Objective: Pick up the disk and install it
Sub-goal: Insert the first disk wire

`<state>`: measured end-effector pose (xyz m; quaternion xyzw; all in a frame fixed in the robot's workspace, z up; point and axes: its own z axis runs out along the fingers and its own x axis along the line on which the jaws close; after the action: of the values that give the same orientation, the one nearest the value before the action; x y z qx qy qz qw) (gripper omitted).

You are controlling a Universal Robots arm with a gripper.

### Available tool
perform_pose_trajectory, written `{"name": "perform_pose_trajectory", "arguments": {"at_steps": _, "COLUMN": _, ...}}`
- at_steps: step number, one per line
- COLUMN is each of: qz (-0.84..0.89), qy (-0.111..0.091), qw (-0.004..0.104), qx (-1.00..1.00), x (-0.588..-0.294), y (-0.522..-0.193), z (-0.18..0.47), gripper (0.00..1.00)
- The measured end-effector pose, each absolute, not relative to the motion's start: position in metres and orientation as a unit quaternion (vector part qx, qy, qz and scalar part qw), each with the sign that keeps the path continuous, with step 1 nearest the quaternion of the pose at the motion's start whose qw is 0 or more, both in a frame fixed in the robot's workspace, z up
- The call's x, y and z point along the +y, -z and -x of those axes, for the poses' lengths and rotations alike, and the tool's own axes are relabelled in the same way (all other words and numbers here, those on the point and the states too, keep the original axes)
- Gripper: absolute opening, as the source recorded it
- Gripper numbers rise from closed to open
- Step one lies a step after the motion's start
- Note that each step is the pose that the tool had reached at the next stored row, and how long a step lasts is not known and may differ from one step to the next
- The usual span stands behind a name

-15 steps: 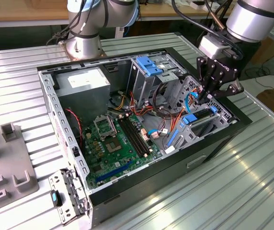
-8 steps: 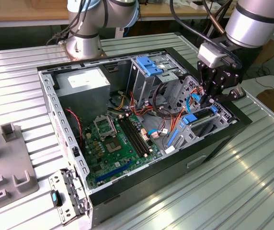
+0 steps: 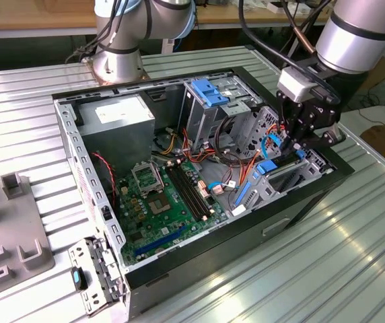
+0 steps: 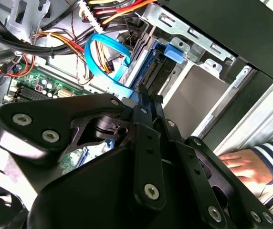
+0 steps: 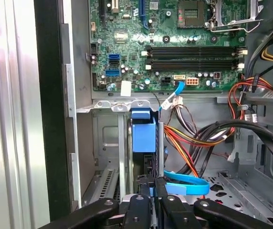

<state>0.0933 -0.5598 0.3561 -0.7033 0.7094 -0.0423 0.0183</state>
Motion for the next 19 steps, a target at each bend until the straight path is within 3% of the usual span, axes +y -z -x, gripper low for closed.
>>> {"name": "perform_pose_trajectory", "arguments": {"at_steps": 19, "qz": 0.715, "qy": 0.042, "qw": 0.02, "qx": 0.697, "x": -0.5605, "y": -0.3445, "z": -0.0921, "gripper": 0.16}}
